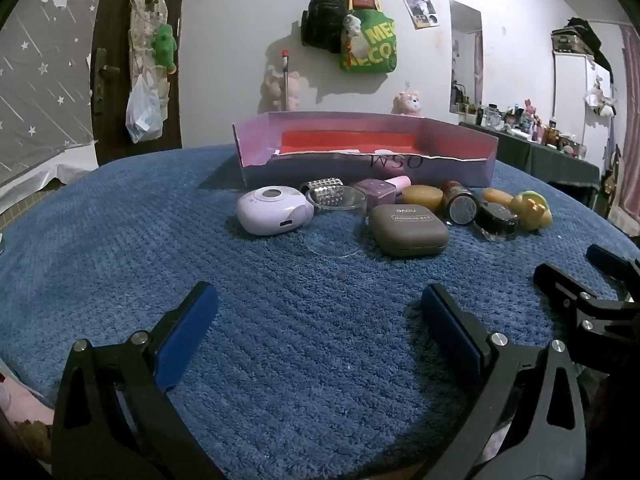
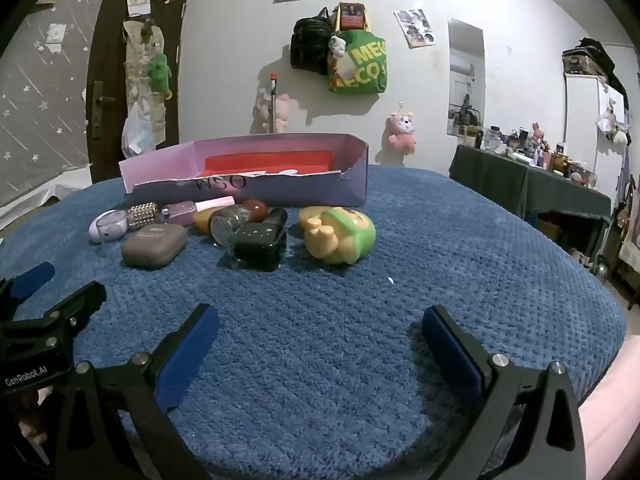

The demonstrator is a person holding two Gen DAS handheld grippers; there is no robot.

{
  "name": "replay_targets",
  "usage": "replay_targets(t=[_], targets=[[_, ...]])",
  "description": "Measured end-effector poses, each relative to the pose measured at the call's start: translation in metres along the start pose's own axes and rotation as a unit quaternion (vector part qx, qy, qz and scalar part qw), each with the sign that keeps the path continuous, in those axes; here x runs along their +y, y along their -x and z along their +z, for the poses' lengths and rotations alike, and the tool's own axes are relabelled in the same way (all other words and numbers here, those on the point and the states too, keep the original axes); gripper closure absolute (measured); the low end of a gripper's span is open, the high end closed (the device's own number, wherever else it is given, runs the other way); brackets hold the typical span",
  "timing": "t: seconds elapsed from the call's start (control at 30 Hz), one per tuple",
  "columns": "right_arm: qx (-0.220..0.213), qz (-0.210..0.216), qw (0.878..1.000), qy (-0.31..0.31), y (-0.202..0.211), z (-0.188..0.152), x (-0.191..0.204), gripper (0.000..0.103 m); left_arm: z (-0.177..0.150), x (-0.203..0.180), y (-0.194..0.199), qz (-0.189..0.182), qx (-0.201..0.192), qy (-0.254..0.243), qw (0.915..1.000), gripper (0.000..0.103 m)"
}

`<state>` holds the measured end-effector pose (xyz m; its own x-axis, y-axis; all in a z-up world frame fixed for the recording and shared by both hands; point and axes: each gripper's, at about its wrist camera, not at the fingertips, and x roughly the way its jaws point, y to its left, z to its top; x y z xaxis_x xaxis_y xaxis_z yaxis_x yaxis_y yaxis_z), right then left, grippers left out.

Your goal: Organize rigid objects

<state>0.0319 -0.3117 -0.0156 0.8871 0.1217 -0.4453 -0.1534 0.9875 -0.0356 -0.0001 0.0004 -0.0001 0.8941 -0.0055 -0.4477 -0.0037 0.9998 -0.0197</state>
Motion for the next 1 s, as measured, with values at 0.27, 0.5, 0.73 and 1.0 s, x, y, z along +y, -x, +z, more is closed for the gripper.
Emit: replay_targets(t=[0.27,0.5,0.73,1.0], targets=[[0.0,-0.002,1.0,0.001,-0.0001,-0.0003,0.0002,0.0,0.0002,0.0003,-0.0001,0.0,0.001,0.0,1.0,0.0],[0.002,-0.002,1.0,0.0,0.0003,-0.0014,0.0024,0.0,0.0002,0.0001,-0.0002,0.0,0.002,0.0,1.0,0.0],[0.003,-0.001,1.0,-0.001,-0.0001,-0.0002,0.0005,0.0,0.0003,0.0003,-0.0003,0.0,0.002,0.0,1.0,0.0],[0.003,-0.001,1.0,-0.001,0.0,-0.0001,0.0005,0.0,0.0002,0.0001,-0.0002,0.0,0.002,0.001,1.0,0.0]])
